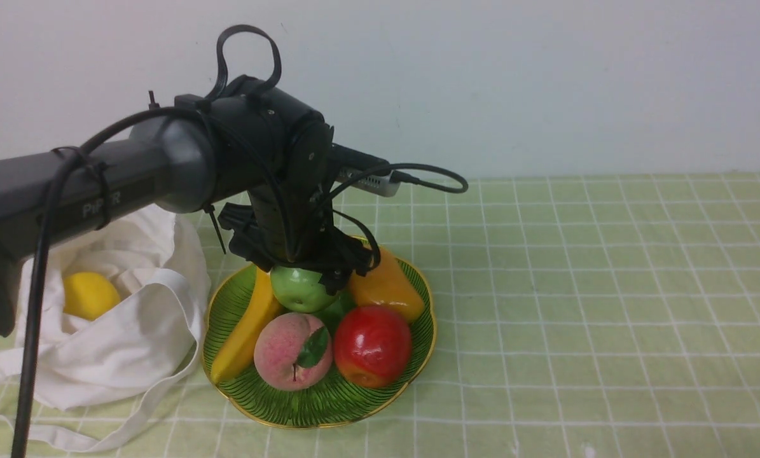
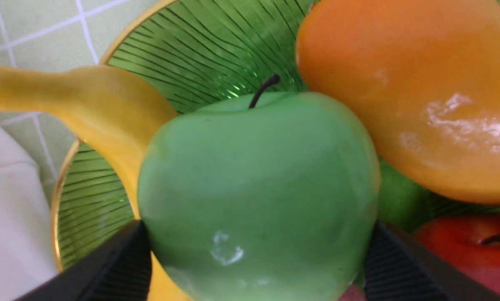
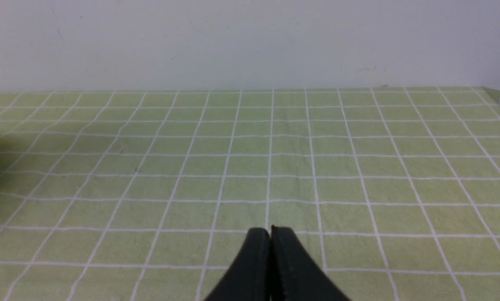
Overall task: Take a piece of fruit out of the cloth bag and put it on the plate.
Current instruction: Use the left arm to put the apple into the empty plate on the right
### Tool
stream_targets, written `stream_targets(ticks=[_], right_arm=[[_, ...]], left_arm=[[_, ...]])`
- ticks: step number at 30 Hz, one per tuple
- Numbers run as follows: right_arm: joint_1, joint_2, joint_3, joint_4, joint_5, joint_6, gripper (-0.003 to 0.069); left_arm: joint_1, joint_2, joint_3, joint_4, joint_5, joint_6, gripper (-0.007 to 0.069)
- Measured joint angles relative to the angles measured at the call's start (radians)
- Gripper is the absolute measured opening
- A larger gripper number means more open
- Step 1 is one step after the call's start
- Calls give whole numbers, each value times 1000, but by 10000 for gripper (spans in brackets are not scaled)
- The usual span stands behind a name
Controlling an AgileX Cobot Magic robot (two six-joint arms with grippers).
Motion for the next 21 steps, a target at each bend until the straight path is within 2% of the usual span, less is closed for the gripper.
stream_targets(ticks=[21], right_arm=[[0,0,0,0,0,0,-15]], left_arm=[[0,-36,0,-26,38,-6,615]])
